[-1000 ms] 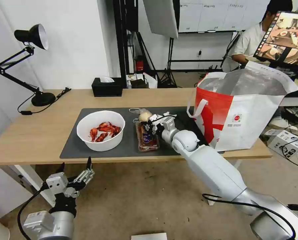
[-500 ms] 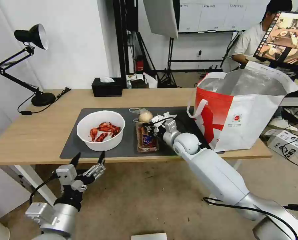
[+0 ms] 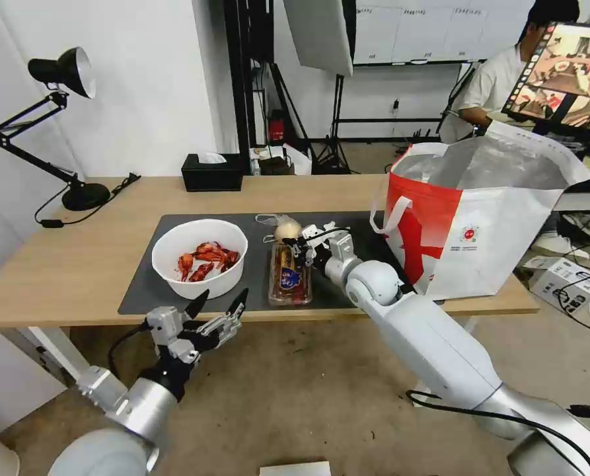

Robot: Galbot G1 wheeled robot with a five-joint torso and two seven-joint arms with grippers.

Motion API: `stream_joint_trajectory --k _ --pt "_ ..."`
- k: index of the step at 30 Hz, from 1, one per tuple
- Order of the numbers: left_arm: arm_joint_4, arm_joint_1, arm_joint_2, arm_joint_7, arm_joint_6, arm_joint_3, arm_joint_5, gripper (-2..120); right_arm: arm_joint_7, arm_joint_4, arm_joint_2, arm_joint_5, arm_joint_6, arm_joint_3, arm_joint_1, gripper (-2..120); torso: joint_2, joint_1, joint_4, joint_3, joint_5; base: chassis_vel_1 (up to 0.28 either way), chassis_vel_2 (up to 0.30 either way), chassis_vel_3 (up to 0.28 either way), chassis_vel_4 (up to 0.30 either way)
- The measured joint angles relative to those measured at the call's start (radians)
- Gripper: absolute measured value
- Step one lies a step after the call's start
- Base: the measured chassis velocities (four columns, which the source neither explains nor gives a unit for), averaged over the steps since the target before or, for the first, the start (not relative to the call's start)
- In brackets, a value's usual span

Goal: Pick up the trash from the table and place it into the takeout bag.

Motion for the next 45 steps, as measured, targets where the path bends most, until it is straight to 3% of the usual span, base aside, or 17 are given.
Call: stream_joint_trajectory --k 5,7,11,20,37,45 --pt "0.014 -0.027 0.034 0.011 0.040 0.007 -0.086 100 -0.012 -0.014 0.005 0.000 0.001 -0.012 0.012 0 0.000 0.000 0.0002 0.000 0.0000 0.000 0.000 0.000 0.000" --pt "0.022 -0.052 0.060 0.014 0.074 0.009 -0.197 100 -0.017 -0.025 0.007 -0.001 0.002 -0.019 0.017 0 0.000 0.000 0.0000 0.000 0.0000 0.000 0.000 0.000 0.000" --pt "0.057 -0.103 0.102 0.011 0.095 0.017 -0.315 100 -0.021 -0.029 0.006 -0.002 0.003 -0.022 0.017 0 0.000 0.000 0.0000 0.000 -0.0001 0.000 0.000 0.000 0.000" --pt "0.154 -0.214 0.140 0.007 0.115 0.066 -0.458 100 -0.026 -0.031 0.004 -0.003 0.006 -0.015 0.001 0 0.000 0.000 0.0000 0.000 0.0001 0.000 0.000 0.000 0.000" --pt "0.311 -0.390 0.129 -0.024 0.120 0.217 -0.511 100 -0.024 -0.026 -0.003 -0.003 0.009 0.001 -0.009 0 0.000 0.000 0.0000 0.000 0.0001 0.000 0.000 0.000 0.000" --pt "0.358 -0.457 0.123 -0.096 0.122 0.249 -0.533 100 -0.024 -0.016 -0.004 -0.003 0.009 0.002 -0.014 0 0.000 0.000 0.0000 0.000 0.0001 0.000 0.000 0.000 0.000"
